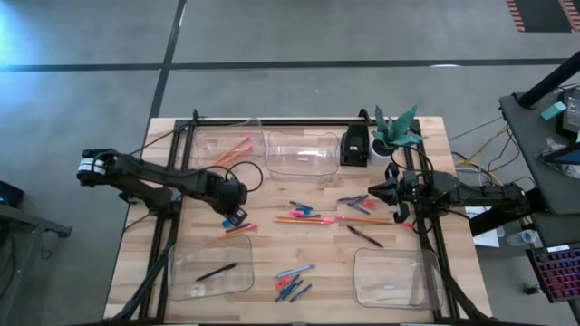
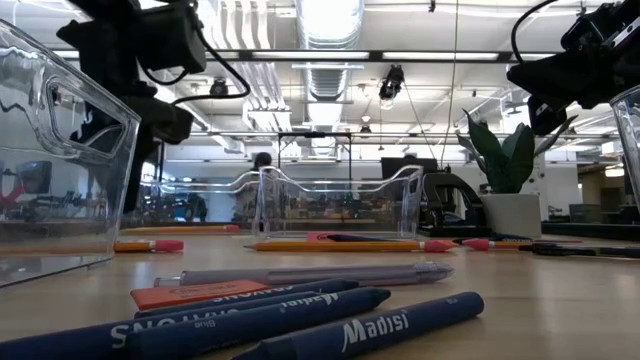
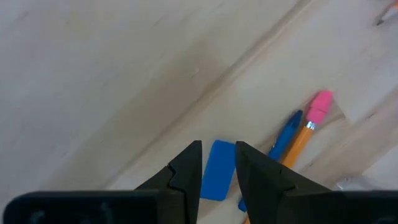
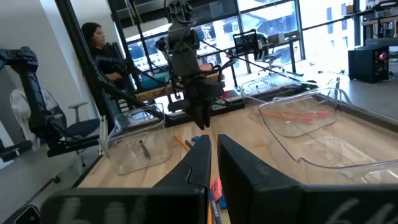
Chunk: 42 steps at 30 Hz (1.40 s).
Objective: Sort crayons/erasers/pens/pencils in bins
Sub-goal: Put the blue eraser into the top right transparent bin
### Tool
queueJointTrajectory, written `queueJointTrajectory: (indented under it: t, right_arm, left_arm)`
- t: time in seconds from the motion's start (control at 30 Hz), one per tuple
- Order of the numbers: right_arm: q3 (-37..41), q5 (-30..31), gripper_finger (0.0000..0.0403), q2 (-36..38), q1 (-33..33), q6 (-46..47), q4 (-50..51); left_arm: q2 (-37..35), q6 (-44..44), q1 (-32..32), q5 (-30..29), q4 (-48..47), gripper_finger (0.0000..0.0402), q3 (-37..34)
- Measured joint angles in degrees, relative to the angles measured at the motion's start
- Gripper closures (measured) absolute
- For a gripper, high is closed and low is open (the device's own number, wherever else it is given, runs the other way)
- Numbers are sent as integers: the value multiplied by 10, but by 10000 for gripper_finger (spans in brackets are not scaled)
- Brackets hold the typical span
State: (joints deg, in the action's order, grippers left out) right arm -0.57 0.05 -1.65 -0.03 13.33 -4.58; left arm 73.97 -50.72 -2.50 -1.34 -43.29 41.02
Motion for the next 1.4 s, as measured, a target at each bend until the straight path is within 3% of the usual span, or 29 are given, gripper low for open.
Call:
queueJointTrajectory:
  t: [0.5, 0.9, 1.4]
  right_arm:
    - [0, 0, 380, 0, 0, 0, 0]
    - [0, 0, 380, 0, 0, 0, 0]
    - [0, 0, 380, 0, 0, 0, 0]
  left_arm:
    - [52, 33, -25, 21, 19, 316, -2]
    - [57, 4, -25, 26, 20, 219, -4]
    - [55, -30, -25, 37, 52, 217, -46]
